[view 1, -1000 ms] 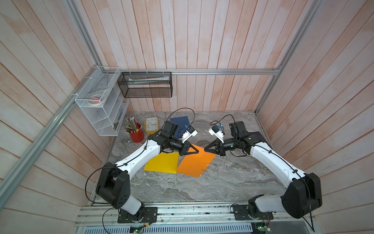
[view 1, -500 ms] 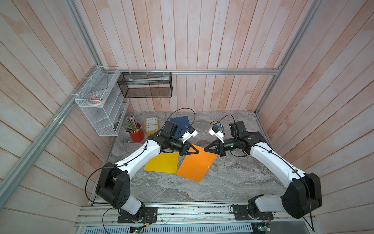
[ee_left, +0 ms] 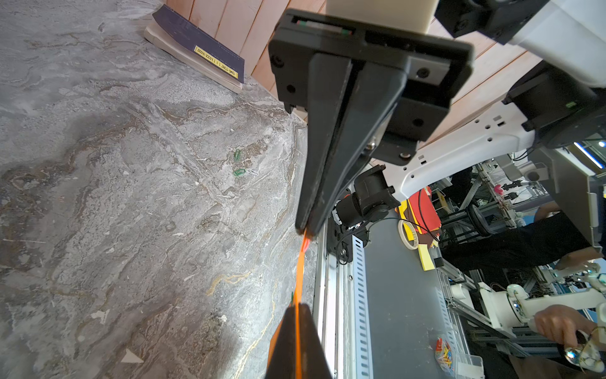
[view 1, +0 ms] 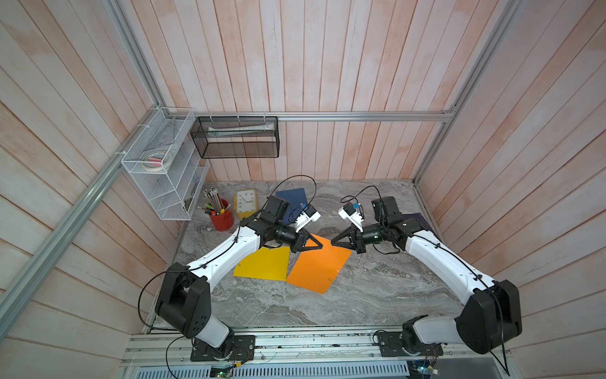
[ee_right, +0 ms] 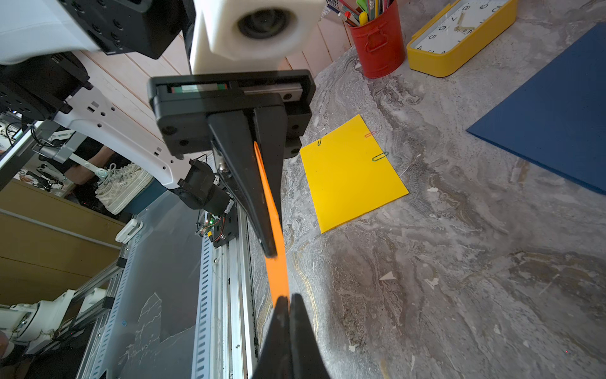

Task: Unclip the paperclips from the documents
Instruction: Remove the paper clip from the document.

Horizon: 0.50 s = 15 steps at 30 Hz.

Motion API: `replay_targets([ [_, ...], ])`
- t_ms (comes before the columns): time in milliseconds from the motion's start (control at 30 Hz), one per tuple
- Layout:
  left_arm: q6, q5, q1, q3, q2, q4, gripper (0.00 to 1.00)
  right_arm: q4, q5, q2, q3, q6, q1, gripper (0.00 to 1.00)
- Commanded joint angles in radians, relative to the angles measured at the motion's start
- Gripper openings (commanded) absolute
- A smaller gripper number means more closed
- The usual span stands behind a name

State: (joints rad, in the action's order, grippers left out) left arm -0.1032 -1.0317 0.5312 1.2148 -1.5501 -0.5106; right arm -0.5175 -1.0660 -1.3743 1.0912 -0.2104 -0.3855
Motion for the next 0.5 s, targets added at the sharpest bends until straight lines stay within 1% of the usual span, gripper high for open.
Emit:
replay_targets([
  [0, -0.021, 0.009, 0.005, 0.002, 0.000, -0.023, 0.00, 0.001, -0.029, 0.019, -0.010, 0.000, 0.009, 0.04],
  [300, -0.024, 0.014, 0.009, 0.005, -0.003, -0.027, 0.00, 0.005, -0.035, 0.026, -0.014, 0.006, 0.016, 0.06],
  [467, -0.027, 0.016, 0.011, 0.005, -0.003, -0.032, 0.00, 0.007, -0.037, 0.026, -0.014, 0.007, 0.017, 0.06],
])
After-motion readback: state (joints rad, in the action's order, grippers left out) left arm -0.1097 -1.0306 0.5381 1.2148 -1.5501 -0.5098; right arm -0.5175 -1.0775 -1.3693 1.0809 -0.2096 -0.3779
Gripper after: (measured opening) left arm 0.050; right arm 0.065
